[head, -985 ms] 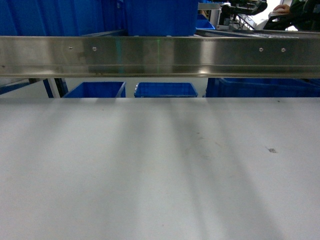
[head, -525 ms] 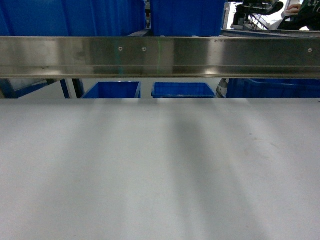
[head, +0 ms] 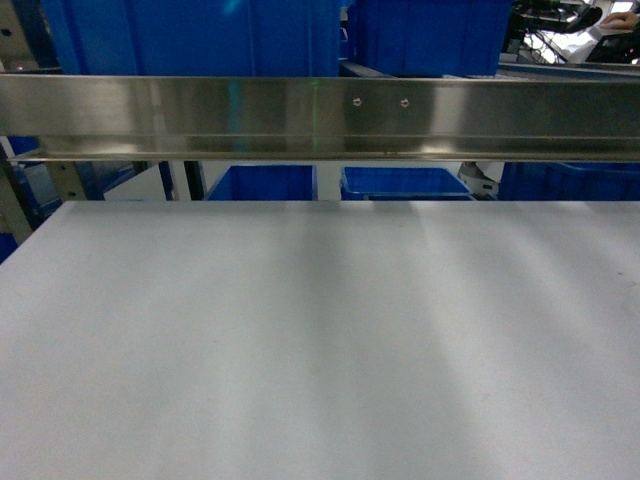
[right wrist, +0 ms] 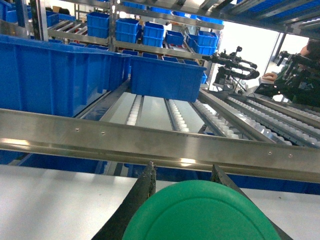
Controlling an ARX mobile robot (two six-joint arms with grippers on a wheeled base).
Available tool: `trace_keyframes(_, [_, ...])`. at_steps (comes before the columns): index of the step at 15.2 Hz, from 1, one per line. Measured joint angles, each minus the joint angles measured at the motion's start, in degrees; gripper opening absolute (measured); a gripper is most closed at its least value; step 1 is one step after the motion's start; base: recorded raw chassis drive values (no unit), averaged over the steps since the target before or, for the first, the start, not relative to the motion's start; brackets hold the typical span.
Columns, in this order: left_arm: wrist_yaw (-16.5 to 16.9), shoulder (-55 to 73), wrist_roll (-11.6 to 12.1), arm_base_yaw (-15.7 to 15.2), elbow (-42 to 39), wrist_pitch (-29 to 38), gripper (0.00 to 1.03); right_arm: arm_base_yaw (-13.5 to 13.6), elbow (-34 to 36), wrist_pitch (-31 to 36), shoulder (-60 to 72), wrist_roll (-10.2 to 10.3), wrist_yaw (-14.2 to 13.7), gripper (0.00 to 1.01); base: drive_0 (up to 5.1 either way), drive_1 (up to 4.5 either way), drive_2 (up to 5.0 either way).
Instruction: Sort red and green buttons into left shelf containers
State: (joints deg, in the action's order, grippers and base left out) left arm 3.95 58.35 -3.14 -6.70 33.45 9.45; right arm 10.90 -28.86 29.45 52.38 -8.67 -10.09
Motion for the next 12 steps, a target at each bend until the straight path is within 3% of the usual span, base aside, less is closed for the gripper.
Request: trace_keyframes(12, [-0.09, 0.00, 0.00, 0.00, 0.04, 0.11, 0.30, 0.02, 0.00, -0.28, 0.02, 0.00, 0.00, 0.26, -5.0, 2.47, 2.5])
